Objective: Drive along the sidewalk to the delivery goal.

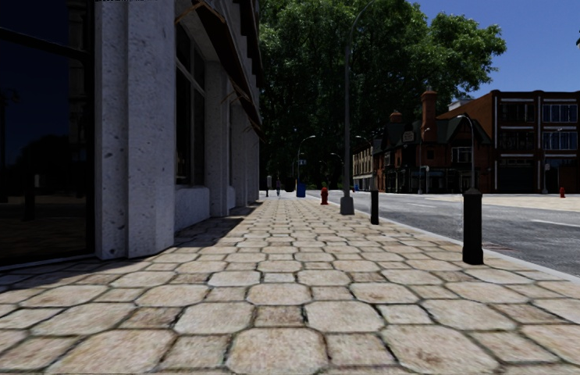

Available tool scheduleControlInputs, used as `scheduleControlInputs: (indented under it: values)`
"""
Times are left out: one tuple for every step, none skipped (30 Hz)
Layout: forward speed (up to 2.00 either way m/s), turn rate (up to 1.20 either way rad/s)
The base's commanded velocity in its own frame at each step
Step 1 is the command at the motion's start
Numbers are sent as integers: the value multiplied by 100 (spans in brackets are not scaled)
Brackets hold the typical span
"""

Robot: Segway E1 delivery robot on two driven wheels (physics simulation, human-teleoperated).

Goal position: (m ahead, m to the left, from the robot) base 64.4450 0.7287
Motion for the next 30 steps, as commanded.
scheduleControlInputs:
  values:
    - [200, 0]
    - [200, 0]
    - [200, 0]
    - [200, 0]
    - [200, 0]
    - [200, 0]
    - [200, 0]
    - [200, 0]
    - [200, 0]
    - [200, 0]
    - [200, 0]
    - [200, 0]
    - [200, 0]
    - [200, 0]
    - [200, 0]
    - [200, 0]
    - [200, 0]
    - [200, 0]
    - [200, 0]
    - [200, 0]
    - [200, 0]
    - [200, 0]
    - [200, 0]
    - [200, 0]
    - [200, 0]
    - [200, 0]
    - [200, 0]
    - [200, 0]
    - [200, 0]
    - [200, 0]
